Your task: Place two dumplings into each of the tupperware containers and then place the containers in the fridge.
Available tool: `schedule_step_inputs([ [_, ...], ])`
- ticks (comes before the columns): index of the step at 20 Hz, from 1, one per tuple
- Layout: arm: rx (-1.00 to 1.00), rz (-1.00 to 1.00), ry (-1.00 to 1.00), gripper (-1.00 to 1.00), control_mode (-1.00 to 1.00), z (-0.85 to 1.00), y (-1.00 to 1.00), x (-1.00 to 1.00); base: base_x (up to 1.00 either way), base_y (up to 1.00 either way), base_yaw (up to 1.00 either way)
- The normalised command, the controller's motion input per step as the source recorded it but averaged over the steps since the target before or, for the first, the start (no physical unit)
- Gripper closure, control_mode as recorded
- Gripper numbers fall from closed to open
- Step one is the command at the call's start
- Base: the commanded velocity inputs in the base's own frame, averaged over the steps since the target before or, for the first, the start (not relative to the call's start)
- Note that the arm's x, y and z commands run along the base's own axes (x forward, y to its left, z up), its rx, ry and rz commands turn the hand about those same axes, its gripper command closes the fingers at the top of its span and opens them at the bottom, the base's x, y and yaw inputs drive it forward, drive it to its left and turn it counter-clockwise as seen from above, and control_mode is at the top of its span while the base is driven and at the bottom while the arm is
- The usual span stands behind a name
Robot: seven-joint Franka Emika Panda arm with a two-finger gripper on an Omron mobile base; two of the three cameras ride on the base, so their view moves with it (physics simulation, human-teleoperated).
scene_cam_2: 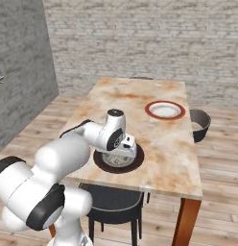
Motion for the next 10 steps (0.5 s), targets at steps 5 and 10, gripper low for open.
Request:
schedule_step_inputs([
  [5,0.0,0.08,0.11,-1.0,-1.0,-0.22,0.05,0.35,0.0,0.0,0.0],
  [10,0.0,0.0,0.03,-1.0,-1.0,-0.24,-0.04,0.2,0.0,0.0,0.0],
])
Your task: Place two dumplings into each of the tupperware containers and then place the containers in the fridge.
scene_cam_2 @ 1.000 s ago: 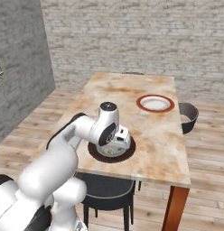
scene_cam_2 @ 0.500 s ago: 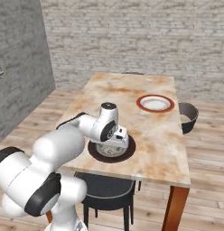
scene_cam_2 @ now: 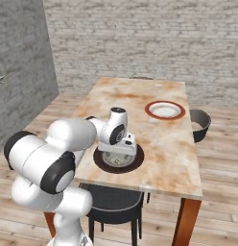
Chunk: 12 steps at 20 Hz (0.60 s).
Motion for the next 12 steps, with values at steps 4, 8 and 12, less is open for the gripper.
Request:
schedule_step_inputs([
  [4,0.0,0.0,0.08,-1.0,-1.0,-0.23,0.0,0.0,0.0,0.0,0.0],
  [8,0.0,0.0,0.1,-1.0,-1.0,-0.23,0.0,0.0,0.0,0.0,0.0],
  [12,0.0,0.0,0.1,-1.0,-1.0,-0.28,0.0,0.0,0.0,0.0,0.0],
])
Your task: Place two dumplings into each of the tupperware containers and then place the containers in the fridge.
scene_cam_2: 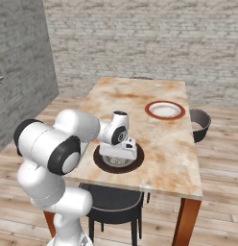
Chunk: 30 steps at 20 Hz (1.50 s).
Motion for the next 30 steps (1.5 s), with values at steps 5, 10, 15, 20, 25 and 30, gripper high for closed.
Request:
schedule_step_inputs([
  [5,0.0,0.0,0.08,1.0,-1.0,-0.23,0.0,0.0,0.0,0.0,0.0],
  [10,0.0,0.0,0.0,1.0,-1.0,0.07,0.02,-0.01,0.0,0.0,0.0],
  [15,0.0,0.0,-0.05,1.0,-1.0,0.58,0.51,0.0,0.0,0.0,0.0],
  [20,0.0,0.01,-0.01,1.0,-1.0,0.51,0.97,-0.01,0.0,0.0,0.0],
  [25,0.0,0.04,0.0,1.0,-1.0,0.12,1.0,0.06,0.0,0.0,0.0],
  [30,0.0,0.03,0.0,1.0,-1.0,0.01,1.0,0.26,0.0,0.0,0.0],
])
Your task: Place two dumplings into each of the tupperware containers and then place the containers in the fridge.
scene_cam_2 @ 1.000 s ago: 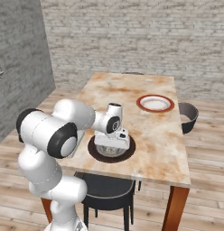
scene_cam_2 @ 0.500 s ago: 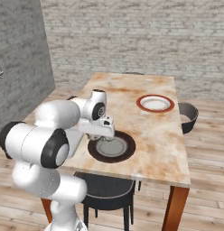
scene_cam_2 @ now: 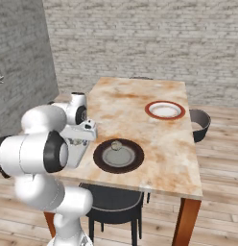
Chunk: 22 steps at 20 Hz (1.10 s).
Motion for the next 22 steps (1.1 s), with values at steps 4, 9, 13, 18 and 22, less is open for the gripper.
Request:
schedule_step_inputs([
  [4,0.0,0.02,0.0,1.0,-1.0,-0.02,0.86,0.5,0.0,0.0,0.0],
  [9,0.0,0.0,-0.01,1.0,-1.0,-0.23,0.14,0.22,0.0,0.0,0.0],
  [13,0.0,0.0,-0.02,1.0,-1.0,-0.6,0.0,0.17,0.0,0.0,0.0],
  [18,0.0,0.0,-0.02,1.0,-1.0,-0.51,0.08,0.11,0.0,0.0,0.0],
  [22,0.0,0.0,0.0,-1.0,-1.0,-0.22,0.15,0.11,0.0,0.0,0.0],
])
